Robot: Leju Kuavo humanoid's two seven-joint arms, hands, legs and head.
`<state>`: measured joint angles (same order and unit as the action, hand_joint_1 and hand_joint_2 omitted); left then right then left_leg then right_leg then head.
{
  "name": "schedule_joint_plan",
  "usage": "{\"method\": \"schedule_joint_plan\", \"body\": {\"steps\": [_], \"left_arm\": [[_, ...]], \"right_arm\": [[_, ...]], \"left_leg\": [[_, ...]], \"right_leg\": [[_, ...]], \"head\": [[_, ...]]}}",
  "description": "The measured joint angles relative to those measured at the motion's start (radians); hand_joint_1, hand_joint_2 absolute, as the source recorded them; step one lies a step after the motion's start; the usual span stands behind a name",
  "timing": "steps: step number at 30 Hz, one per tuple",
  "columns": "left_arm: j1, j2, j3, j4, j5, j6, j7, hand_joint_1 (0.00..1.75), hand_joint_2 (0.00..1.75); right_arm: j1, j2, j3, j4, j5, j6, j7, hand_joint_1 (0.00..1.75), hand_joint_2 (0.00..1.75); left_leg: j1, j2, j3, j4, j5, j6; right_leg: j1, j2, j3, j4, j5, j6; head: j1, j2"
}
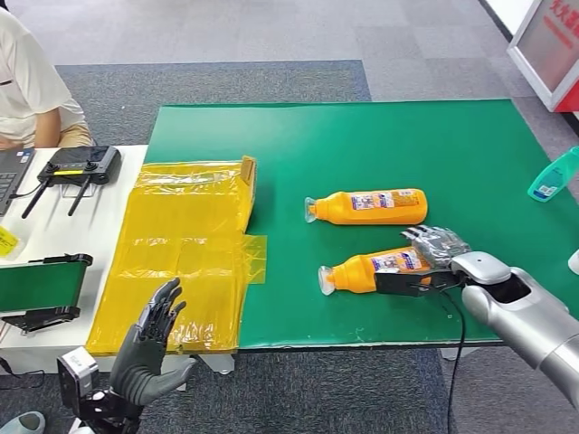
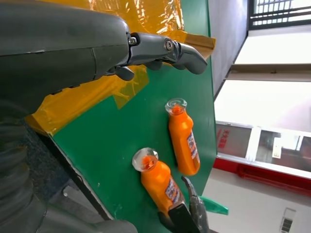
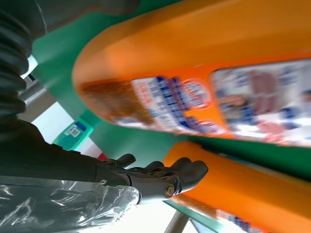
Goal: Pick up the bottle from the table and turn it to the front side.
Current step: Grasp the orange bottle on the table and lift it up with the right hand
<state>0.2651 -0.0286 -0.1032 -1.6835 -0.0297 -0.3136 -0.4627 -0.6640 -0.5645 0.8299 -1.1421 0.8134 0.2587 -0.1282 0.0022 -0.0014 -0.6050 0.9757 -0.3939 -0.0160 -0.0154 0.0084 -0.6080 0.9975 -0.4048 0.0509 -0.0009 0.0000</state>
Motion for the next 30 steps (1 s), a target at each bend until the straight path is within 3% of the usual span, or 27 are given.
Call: {"method": "schedule_joint_plan", "body": {"steps": [12,13,16,17,30], "left_arm": [[-0.005,0.006,-0.025,0.010,-0.003,0.012,0.001,0.00,1.75],[-0.005,0.006,-0.026,0.010,-0.003,0.013,0.001,0.00,1.75],[-0.005,0.008,-0.030,0.010,-0.002,0.012,0.001,0.00,1.75],[-0.005,0.009,-0.031,0.010,0.006,0.008,0.000,0.00,1.75],[-0.004,0.022,-0.054,0.011,0.049,-0.019,-0.011,0.00,1.75]], "right_arm": [[0.003,0.070,0.045,0.113,0.055,-0.069,0.012,0.04,1.75],[0.003,0.072,0.046,0.124,0.059,-0.077,0.013,0.24,1.75],[0.003,0.074,0.044,0.144,0.071,-0.094,0.012,1.51,1.75],[0.003,0.074,0.042,0.149,0.076,-0.096,0.012,1.75,1.75],[0.009,0.091,0.000,0.182,0.127,-0.117,0.012,1.75,1.75]], "left_leg": [[0.000,0.000,0.000,0.000,0.000,0.000],[0.000,0.000,0.000,0.000,0.000,0.000],[0.000,0.000,0.001,0.000,0.000,0.000],[0.000,0.000,0.001,0.000,0.000,0.000],[0.000,0.000,0.001,0.000,0.001,0.001]], "right_leg": [[0.000,0.000,0.000,0.000,0.000,0.000],[0.000,0.000,0.000,0.000,0.000,0.000],[0.000,0.000,0.001,0.000,0.000,0.000],[0.000,0.000,0.001,0.000,0.000,0.000],[0.000,0.000,0.001,0.000,0.001,0.001]], "head": [[0.000,0.000],[0.000,0.000],[0.000,0.000],[0.000,0.000],[0.000,0.000]]}}
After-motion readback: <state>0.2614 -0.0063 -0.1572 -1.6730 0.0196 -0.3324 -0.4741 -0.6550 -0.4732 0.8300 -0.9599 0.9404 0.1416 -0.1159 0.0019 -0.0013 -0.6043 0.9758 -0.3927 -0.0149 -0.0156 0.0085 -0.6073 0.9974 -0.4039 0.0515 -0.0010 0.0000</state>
